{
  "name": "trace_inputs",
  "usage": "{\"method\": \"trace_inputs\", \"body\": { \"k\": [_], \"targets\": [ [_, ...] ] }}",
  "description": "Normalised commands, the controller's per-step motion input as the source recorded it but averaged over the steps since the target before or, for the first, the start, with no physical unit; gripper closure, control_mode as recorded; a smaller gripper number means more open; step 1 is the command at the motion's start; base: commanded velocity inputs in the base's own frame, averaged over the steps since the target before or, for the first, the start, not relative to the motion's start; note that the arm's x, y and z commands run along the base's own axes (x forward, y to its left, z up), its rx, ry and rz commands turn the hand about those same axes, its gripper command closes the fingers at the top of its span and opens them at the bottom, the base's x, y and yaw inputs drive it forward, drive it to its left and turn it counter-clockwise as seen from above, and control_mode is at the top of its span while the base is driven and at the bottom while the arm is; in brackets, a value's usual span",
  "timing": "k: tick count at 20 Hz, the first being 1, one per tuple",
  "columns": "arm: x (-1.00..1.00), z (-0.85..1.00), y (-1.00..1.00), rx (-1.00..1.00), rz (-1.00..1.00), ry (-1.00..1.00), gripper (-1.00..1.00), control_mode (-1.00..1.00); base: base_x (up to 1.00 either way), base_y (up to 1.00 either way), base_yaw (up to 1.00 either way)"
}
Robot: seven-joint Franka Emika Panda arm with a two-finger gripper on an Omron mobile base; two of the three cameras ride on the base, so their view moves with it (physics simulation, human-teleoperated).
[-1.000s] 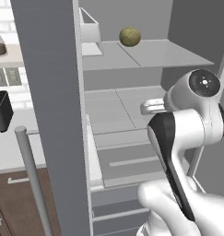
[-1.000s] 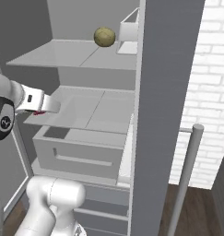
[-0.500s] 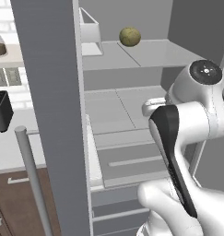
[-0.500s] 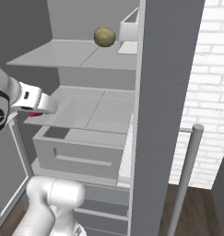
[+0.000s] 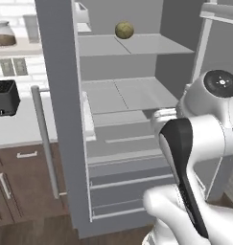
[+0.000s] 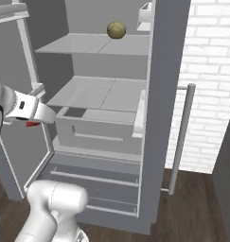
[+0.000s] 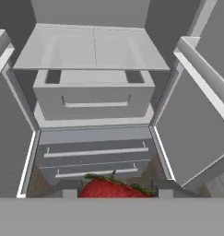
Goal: Take the strawberry from the fridge and place it on top of the pancake, located on the dining counter.
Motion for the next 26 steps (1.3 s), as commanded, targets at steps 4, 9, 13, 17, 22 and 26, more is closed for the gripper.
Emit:
{"method": "trace_inputs", "body": {
  "k": [4,9,13,17,22,26],
  "targets": [
    [0.0,0.0,0.0,0.0,0.0,0.0,1.0,1.0,-1.0,0.24,0.0],
    [0.0,0.0,0.0,0.0,0.0,0.0,1.0,1.0,-0.97,0.63,0.15],
    [0.0,0.0,0.0,0.0,0.0,0.0,1.0,1.0,-0.79,0.62,0.48],
    [0.0,0.0,0.0,0.0,0.0,0.0,1.0,1.0,-0.62,0.47,0.6],
    [0.0,0.0,0.0,0.0,0.0,0.0,1.0,1.0,-0.5,0.33,0.65],
    [0.0,0.0,0.0,0.0,0.0,0.0,1.0,1.0,-0.5,0.22,0.66]
  ]
}}
